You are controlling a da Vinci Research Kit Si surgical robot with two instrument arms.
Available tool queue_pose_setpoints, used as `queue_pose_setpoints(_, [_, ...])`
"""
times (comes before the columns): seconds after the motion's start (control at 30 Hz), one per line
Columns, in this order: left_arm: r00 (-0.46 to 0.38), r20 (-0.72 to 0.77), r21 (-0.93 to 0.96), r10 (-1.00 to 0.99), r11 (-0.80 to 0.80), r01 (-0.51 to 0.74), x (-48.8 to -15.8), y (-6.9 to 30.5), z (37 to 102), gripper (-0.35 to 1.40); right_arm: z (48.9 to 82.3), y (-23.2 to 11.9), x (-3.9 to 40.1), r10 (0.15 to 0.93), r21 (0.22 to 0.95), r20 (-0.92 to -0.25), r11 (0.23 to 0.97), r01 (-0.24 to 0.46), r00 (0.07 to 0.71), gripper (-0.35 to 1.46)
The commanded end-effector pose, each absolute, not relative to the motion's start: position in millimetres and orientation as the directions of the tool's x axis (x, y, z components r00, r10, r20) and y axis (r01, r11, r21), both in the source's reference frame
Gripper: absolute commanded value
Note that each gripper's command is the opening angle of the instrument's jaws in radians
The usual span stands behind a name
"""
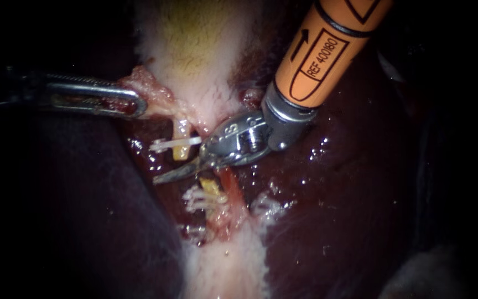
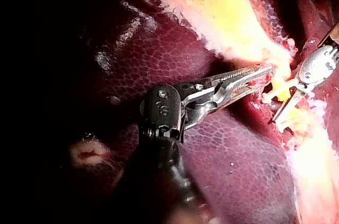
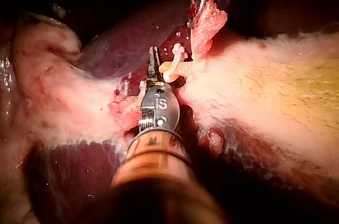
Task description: Go back from the cut left tube
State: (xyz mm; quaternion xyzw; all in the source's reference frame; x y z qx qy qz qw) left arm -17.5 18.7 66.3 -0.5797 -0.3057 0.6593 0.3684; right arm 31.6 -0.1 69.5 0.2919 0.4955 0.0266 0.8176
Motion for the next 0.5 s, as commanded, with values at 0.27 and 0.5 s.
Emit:
queue_pose_setpoints(0.27, [-0.057,-0.539,-0.83,0.84,-0.542,-0.13,-17.4,18.7,66.4,-0.35,69.3,-0.5,31.6,0.332,0.497,-0.796,0.836,0.233,0.507,-0.23])
queue_pose_setpoints(0.5, [-0.057,-0.539,-0.83,0.84,-0.542,-0.129,-17.3,18.8,66.5,-0.35,69.2,-0.4,32.0,0.335,0.496,-0.796,0.839,0.225,0.504,0.86])
